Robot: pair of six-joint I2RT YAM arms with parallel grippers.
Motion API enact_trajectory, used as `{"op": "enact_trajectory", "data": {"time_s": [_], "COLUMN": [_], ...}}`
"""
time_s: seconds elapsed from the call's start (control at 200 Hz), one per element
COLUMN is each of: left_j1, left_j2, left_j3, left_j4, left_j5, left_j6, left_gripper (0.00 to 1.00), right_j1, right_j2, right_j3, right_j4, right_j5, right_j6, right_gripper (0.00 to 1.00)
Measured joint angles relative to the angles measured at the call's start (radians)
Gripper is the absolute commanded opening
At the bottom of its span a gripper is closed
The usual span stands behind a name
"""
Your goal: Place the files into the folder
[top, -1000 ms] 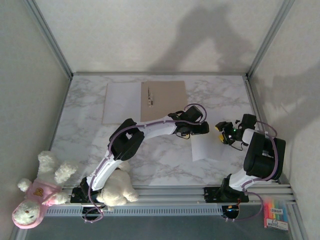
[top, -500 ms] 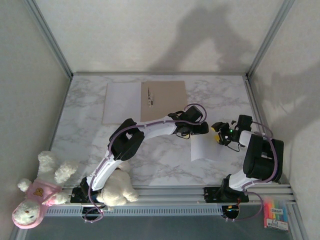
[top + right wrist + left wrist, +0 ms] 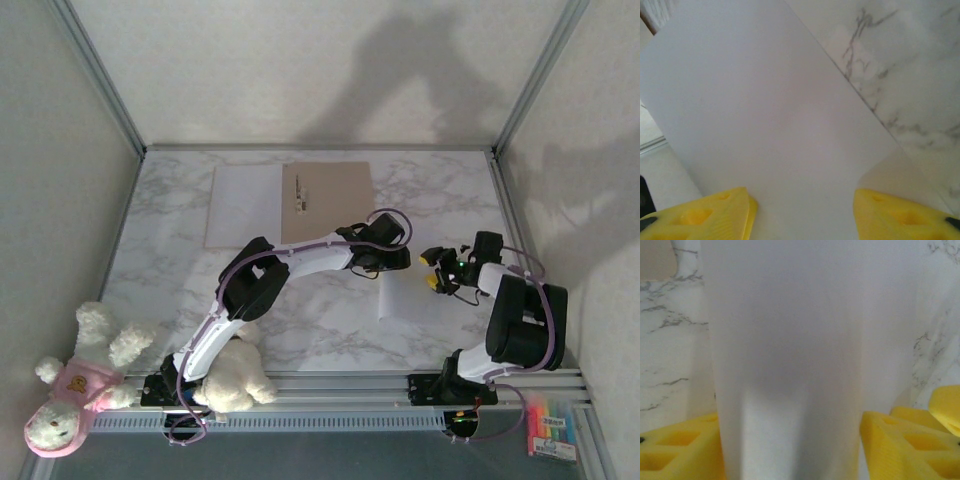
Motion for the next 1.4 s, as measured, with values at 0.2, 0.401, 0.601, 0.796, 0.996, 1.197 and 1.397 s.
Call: {"op": "enact_trajectory", "data": {"time_s": [0.2,0.401,0.601,0.796,0.996,1.197,1.397], "left_j1": [-0.014,-0.014,0.003,0.052,0.122,0.197,0.239], "left_j2": [0.0,-0.026,-0.105,-0.22,-0.367,-0.518,-0.619], "left_j3": [-0.029,-0.069,-0.124,-0.203,-0.306,-0.381,-0.382], "left_j4": [0.064,0.101,0.147,0.183,0.201,0.203,0.192], "left_j5": [0.048,0.077,0.11,0.13,0.153,0.187,0.23], "left_j6": [-0.006,-0.019,-0.026,-0.028,-0.028,-0.027,-0.016], "left_gripper": [0.51,0.45,0.41,0.41,0.4,0.4,0.4], "right_j1": [0.0,0.0,0.0,0.0,0.003,0.038,0.094], "right_j2": [-0.147,-0.251,-0.311,-0.396,-0.402,-0.401,-0.379], "right_j3": [0.058,0.098,0.106,0.114,0.118,0.118,0.121], "right_j4": [-0.104,-0.138,-0.15,-0.117,0.019,0.156,0.292], "right_j5": [0.007,-0.004,-0.056,-0.136,-0.248,-0.322,-0.365], "right_j6": [-0.024,-0.026,-0.024,-0.006,0.082,0.163,0.252], "right_gripper": [0.65,0.66,0.68,0.7,0.75,0.78,0.8]}}
